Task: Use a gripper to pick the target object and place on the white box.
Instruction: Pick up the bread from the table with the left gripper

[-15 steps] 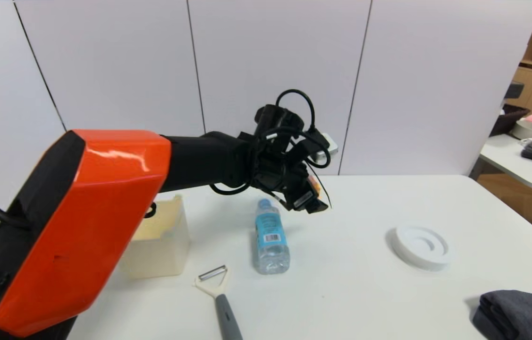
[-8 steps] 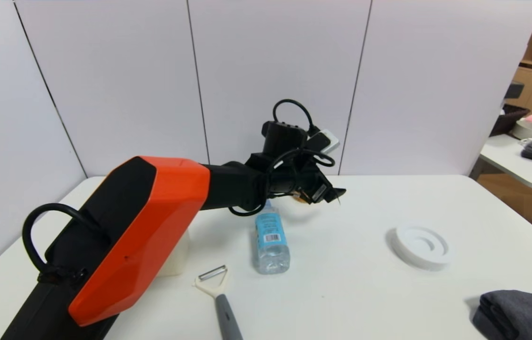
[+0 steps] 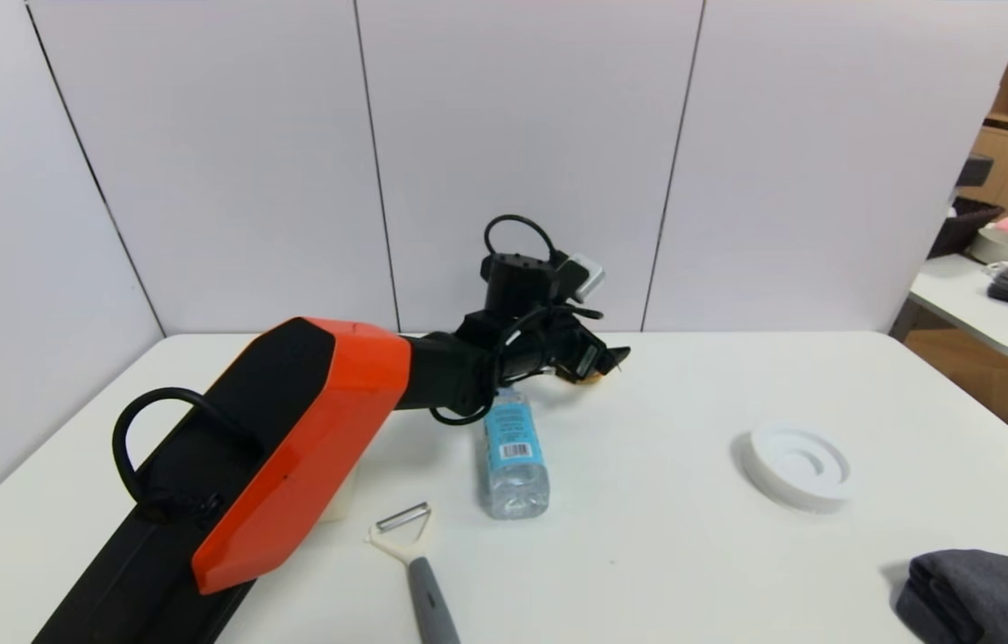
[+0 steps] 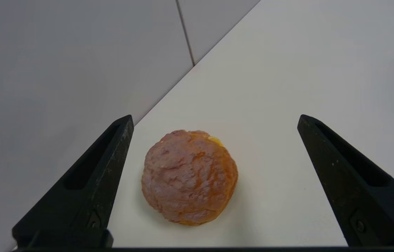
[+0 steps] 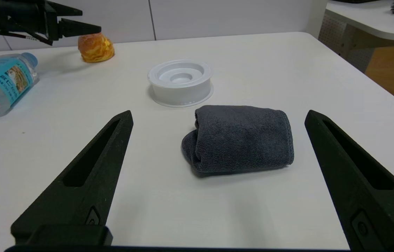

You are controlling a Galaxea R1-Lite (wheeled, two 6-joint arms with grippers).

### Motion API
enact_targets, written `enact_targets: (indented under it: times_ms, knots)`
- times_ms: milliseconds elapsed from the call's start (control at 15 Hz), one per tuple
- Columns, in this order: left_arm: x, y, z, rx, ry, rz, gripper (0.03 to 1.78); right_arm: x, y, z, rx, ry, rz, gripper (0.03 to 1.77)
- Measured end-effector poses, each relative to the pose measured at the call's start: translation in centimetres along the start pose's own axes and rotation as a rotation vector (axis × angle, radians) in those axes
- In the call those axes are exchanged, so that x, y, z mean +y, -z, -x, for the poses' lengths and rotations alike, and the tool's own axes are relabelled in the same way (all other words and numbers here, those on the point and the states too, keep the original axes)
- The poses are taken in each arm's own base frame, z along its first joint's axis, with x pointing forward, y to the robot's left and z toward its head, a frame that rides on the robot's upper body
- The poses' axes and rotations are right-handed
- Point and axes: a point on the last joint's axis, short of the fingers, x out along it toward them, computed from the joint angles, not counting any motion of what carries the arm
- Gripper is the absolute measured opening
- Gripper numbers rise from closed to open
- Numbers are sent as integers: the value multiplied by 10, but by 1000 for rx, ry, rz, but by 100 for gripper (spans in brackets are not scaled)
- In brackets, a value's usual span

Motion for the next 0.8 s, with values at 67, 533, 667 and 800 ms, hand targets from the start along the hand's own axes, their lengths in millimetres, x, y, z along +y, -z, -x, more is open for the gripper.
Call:
enact_targets:
  times_ms: [67, 533, 667, 800]
  knots:
    - [1, 2, -1, 9, -18, 15, 169, 0, 0, 0, 0, 0, 0, 170]
    - [0, 16, -4, 81, -44, 74, 169, 0, 0, 0, 0, 0, 0, 170]
    - [0, 22, -4, 118, -39, 82, 169, 0, 0, 0, 0, 0, 0, 170]
    - [1, 26, -4, 143, -37, 91, 169, 0, 0, 0, 0, 0, 0, 170]
